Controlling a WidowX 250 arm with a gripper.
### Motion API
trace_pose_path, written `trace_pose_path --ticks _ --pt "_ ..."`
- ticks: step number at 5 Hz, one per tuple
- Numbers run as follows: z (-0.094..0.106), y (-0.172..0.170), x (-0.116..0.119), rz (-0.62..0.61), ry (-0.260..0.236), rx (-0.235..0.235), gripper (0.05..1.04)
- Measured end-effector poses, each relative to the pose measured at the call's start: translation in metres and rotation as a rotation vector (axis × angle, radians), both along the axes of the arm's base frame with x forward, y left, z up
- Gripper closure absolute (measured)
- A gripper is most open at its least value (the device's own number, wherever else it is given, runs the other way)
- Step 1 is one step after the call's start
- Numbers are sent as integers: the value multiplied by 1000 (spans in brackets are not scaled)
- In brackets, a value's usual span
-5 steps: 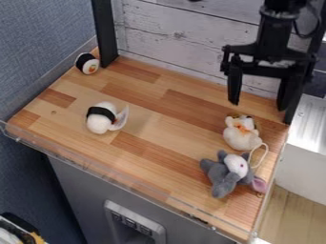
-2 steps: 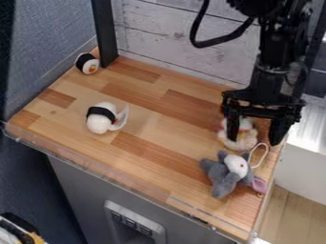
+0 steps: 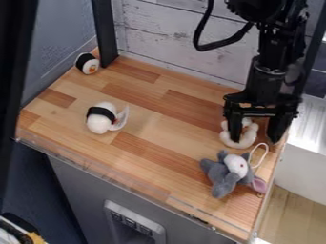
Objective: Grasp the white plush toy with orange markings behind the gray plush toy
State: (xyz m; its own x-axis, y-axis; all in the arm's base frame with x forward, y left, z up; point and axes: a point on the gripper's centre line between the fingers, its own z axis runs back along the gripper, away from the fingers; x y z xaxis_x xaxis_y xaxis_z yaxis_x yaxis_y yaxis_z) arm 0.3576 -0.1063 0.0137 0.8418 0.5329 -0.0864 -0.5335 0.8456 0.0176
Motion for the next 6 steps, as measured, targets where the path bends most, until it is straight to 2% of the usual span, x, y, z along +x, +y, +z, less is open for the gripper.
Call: trace_pose_path --ticks 1,2,3,4,5,6 --pt "0 0 2 -21 -2 -2 405" --pt "0 0 2 -119 -7 -6 643" --pt "0 -1 3 -210 -13 -13 747" --pt "1 -1 5 -249 -15 -15 785" --pt "1 -2 7 -252 -16 -15 804" --pt "2 -2 12 -204 -25 -15 804"
